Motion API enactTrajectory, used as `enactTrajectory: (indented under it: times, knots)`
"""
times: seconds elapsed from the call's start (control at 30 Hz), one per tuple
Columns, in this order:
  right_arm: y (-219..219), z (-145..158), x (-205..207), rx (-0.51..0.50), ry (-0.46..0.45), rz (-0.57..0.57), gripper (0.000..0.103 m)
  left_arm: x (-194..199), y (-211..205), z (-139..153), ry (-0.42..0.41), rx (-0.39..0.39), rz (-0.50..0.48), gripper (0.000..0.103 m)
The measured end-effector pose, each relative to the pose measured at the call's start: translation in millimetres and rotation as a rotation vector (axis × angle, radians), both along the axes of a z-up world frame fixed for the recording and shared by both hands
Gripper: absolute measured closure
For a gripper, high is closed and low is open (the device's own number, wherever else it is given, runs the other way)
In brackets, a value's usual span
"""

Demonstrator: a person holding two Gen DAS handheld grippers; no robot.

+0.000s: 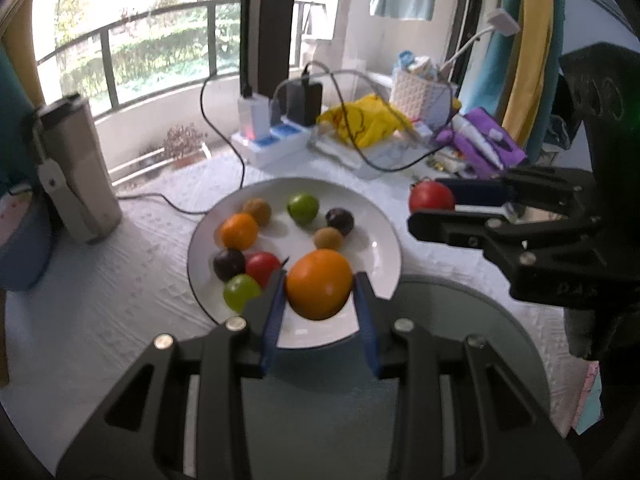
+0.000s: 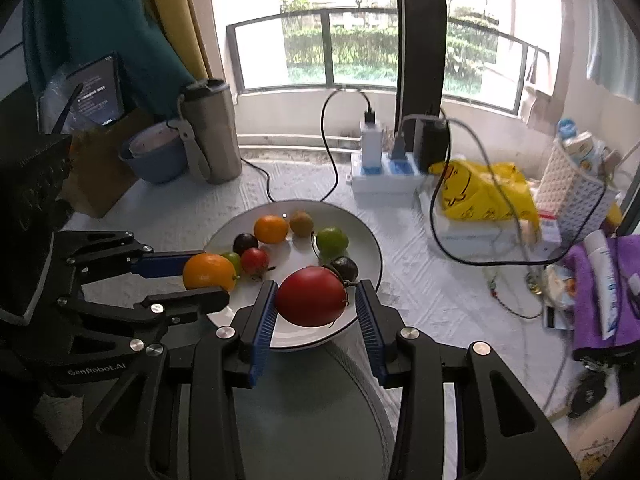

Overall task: Organize fruits
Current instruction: 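Carry the orange with the left gripper while the right carries the tomato to the plate, then open both grippers to release the orange and tomato onto the plate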

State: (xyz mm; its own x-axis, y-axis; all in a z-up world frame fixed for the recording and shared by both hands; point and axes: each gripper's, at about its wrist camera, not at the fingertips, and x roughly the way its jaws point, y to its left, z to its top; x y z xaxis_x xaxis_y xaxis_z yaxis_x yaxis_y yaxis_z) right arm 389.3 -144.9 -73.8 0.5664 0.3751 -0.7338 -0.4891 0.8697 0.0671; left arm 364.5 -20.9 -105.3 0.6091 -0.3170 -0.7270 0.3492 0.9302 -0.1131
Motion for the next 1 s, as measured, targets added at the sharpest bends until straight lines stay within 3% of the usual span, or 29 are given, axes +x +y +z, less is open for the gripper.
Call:
enactTrajectory:
  times: [0.53, 1.0]
  knots:
    - [20, -48, 34, 0.004, 0.119, 0.018, 0.061, 28, 6, -37, 0.107, -0.002, 0.004, 0.068]
    - [21, -55, 39, 0.011, 0.162, -0.007, 0.06, 27, 7, -32, 0.118, 0.0, 0.04, 0.063]
